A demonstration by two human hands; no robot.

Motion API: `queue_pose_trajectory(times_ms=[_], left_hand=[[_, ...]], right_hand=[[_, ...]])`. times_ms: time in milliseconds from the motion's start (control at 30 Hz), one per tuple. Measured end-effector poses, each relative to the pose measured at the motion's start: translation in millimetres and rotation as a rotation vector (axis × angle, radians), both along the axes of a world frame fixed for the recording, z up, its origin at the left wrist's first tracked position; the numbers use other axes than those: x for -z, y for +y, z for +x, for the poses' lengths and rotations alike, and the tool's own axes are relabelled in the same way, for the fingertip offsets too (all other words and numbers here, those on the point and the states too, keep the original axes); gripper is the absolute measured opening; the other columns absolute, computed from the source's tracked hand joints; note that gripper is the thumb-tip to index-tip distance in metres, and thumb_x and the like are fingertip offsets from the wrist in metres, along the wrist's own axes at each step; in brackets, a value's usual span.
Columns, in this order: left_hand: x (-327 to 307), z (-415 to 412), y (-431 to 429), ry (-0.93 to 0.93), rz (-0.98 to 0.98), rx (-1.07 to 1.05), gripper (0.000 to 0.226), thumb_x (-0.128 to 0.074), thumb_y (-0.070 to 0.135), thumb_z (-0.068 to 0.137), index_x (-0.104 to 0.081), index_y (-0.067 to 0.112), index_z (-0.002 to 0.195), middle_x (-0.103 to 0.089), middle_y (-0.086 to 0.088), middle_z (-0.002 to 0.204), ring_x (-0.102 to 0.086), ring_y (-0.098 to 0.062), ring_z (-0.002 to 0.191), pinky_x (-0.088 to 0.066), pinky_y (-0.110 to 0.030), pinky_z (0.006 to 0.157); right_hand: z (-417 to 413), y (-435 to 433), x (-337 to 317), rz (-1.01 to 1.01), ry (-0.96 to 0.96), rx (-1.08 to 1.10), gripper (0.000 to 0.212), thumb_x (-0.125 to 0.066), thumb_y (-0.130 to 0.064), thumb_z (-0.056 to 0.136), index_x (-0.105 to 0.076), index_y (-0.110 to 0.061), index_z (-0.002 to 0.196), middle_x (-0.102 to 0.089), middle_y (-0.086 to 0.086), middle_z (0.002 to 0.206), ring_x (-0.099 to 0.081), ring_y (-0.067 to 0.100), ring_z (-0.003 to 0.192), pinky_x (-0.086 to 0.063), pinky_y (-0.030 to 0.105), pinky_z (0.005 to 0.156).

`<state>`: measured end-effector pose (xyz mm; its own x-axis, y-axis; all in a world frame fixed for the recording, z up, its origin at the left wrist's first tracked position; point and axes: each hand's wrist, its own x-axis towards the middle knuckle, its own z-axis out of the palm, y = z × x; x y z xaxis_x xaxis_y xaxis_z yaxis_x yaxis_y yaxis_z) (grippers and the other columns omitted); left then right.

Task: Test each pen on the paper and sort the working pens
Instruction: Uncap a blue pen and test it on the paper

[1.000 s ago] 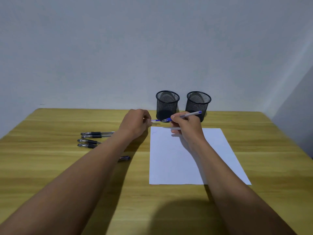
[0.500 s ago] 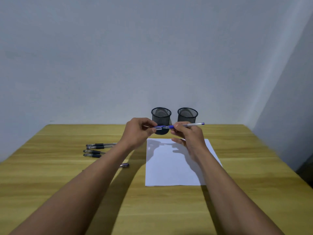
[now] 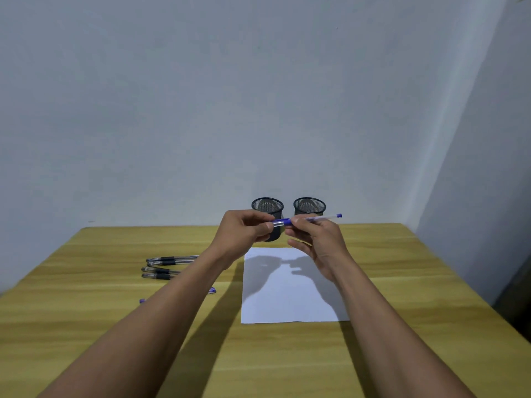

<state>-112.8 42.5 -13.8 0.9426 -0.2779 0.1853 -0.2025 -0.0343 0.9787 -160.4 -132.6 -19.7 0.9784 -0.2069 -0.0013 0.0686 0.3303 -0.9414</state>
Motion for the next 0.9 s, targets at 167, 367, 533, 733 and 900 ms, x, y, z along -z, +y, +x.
queue_pose_trajectory(times_ms=[167, 367, 533, 733, 900], left_hand=[[-2.7, -0.2, 0.5, 0.077, -0.146, -0.015, 0.018, -0.069, -0.004, 0.087, -0.073, -0.003, 0.104, -0.074, -0.019, 0.093, -0.07, -0.022, 0.08, -0.059, -0.025, 0.08], [0.7, -3.6, 4.4, 0.111, -0.177, -0.023, 0.019, -0.067, -0.007, 0.087, -0.071, -0.006, 0.105, -0.073, -0.02, 0.09, -0.07, -0.022, 0.078, -0.06, -0.026, 0.081], [2.9, -6.7, 5.9, 0.122, -0.178, -0.035, 0.018, -0.067, -0.008, 0.087, -0.072, -0.004, 0.104, -0.073, -0.022, 0.092, -0.071, -0.02, 0.077, -0.059, -0.025, 0.08], [-0.4, -3.2, 8.7, 0.075, -0.091, -0.045, 0.015, -0.069, -0.005, 0.086, -0.073, -0.002, 0.1, -0.073, -0.024, 0.096, -0.071, -0.024, 0.083, -0.058, -0.025, 0.079], [-5.8, 2.0, 4.5, 0.052, -0.088, -0.062, 0.018, -0.066, -0.005, 0.088, -0.072, -0.002, 0.105, -0.073, -0.021, 0.097, -0.071, -0.023, 0.084, -0.06, -0.027, 0.081]], right_hand=[[1.3, 4.9, -2.4, 0.068, -0.012, -0.022, 0.001, -0.071, -0.006, 0.092, -0.071, -0.005, 0.091, -0.075, 0.011, 0.079, -0.075, 0.014, 0.07, -0.063, 0.024, 0.067], [0.8, 10.4, -0.5, 0.053, -0.021, -0.033, 0.002, -0.072, -0.004, 0.091, -0.07, -0.003, 0.092, -0.075, 0.012, 0.08, -0.076, 0.016, 0.073, -0.062, 0.025, 0.067], [0.5, 15.0, 1.3, 0.034, -0.024, -0.034, 0.001, -0.072, -0.002, 0.09, -0.071, -0.002, 0.091, -0.075, 0.014, 0.08, -0.076, 0.018, 0.074, -0.063, 0.025, 0.071], [-1.2, 0.6, -6.9, -0.089, -0.014, -0.108, 0.011, -0.073, -0.009, 0.091, -0.072, -0.005, 0.102, -0.077, 0.011, 0.09, -0.076, 0.019, 0.084, -0.062, 0.03, 0.07], [-6.7, -29.7, -20.5, -0.324, -0.055, 0.019, 0.004, -0.076, -0.006, 0.087, -0.076, -0.01, 0.087, -0.071, 0.006, 0.078, -0.067, 0.015, 0.071, -0.061, 0.029, 0.064]])
